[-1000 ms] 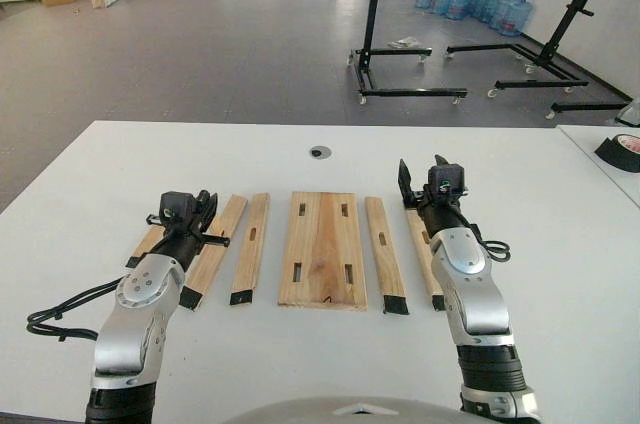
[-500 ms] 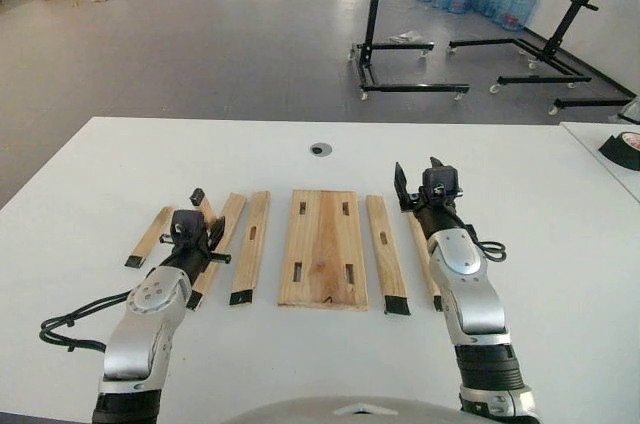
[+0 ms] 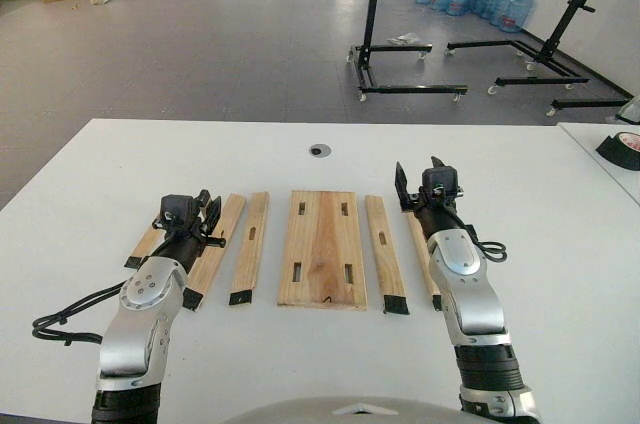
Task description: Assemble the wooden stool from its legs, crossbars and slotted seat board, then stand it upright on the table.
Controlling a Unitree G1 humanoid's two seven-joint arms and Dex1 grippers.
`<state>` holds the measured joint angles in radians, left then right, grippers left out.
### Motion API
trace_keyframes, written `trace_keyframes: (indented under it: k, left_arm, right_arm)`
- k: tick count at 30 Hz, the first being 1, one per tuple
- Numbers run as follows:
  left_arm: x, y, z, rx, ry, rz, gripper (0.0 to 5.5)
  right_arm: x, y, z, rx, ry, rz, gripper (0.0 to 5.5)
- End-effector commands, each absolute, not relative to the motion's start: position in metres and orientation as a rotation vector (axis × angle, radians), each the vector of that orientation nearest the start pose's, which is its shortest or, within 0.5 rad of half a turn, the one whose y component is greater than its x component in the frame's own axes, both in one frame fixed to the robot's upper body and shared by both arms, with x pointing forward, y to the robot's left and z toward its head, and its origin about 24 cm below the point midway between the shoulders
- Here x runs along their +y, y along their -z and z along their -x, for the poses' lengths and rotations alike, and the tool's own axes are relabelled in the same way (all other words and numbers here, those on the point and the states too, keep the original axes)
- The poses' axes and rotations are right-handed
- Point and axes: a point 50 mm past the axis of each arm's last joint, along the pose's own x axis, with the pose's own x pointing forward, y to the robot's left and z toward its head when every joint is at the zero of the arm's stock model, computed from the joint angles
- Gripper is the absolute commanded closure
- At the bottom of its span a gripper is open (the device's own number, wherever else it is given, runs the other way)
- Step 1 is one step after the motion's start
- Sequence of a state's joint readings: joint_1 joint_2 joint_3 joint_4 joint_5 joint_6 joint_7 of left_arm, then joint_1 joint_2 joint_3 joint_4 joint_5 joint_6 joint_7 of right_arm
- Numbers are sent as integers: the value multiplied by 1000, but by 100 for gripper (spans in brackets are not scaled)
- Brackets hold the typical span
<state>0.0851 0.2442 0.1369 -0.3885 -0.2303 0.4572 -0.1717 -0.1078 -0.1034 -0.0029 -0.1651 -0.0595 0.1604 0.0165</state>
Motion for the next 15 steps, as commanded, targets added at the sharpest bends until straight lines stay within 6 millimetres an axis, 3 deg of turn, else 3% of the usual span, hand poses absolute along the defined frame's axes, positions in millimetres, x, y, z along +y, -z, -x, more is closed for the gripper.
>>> trace_keyframes:
  k: [1,9,15]
  left_arm:
    - [199,-101,-236,66,110,-16,399]
    - [197,-126,-240,-29,97,-29,399]
    - [191,-162,-249,-170,121,-68,399]
  right_arm:
    - [-160,-94,-271,-117,-17,161,221]
    - [-162,-91,-271,-111,-16,178,221]
    - [-162,-90,-273,-111,-15,174,221]
